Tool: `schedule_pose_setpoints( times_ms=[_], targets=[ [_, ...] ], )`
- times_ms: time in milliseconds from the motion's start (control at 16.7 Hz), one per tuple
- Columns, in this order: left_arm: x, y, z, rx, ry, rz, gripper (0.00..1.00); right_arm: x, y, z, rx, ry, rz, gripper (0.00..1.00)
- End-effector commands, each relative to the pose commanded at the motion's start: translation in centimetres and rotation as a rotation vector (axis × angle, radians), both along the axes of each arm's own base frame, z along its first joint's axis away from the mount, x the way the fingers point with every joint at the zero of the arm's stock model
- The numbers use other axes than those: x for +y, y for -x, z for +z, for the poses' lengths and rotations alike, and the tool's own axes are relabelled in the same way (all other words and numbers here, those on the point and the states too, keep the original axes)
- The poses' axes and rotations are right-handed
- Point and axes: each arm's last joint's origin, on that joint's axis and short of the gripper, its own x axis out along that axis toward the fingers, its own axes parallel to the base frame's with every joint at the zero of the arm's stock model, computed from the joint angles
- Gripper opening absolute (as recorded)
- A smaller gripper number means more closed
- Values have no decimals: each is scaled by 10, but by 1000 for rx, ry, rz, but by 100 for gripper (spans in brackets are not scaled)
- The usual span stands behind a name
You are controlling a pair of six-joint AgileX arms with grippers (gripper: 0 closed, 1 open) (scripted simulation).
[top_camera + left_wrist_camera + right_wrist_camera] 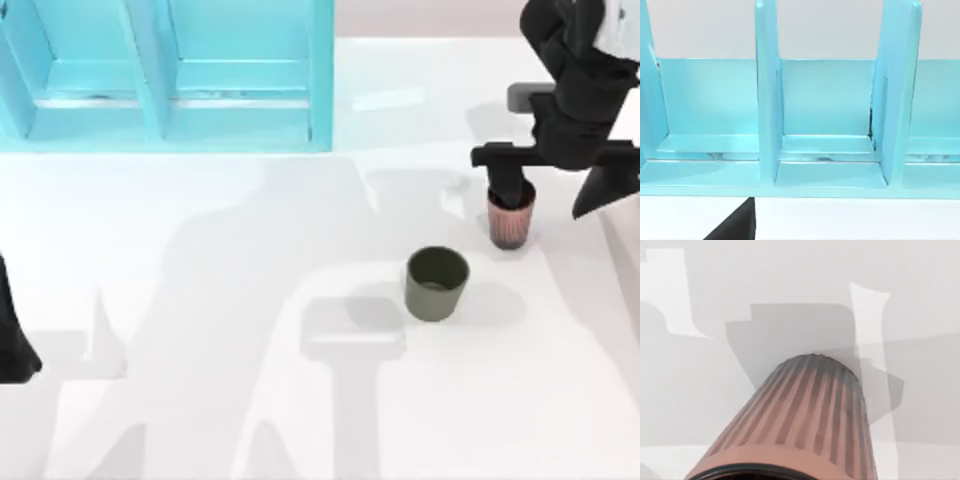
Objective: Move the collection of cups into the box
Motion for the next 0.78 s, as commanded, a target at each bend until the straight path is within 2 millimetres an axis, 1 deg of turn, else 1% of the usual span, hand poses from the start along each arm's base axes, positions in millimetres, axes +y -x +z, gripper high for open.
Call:
schedule_pose_setpoints(
  times_ms=[420, 480, 780],
  targets=[
    [0, 0, 0, 0, 0, 0, 100, 0, 0, 0, 0, 0, 0, 2],
    [0, 0, 0, 0, 0, 0, 100, 0, 0, 0, 0, 0, 0, 0],
    [0, 0, 0, 0, 0, 0, 100, 0, 0, 0, 0, 0, 0, 0]
  ],
)
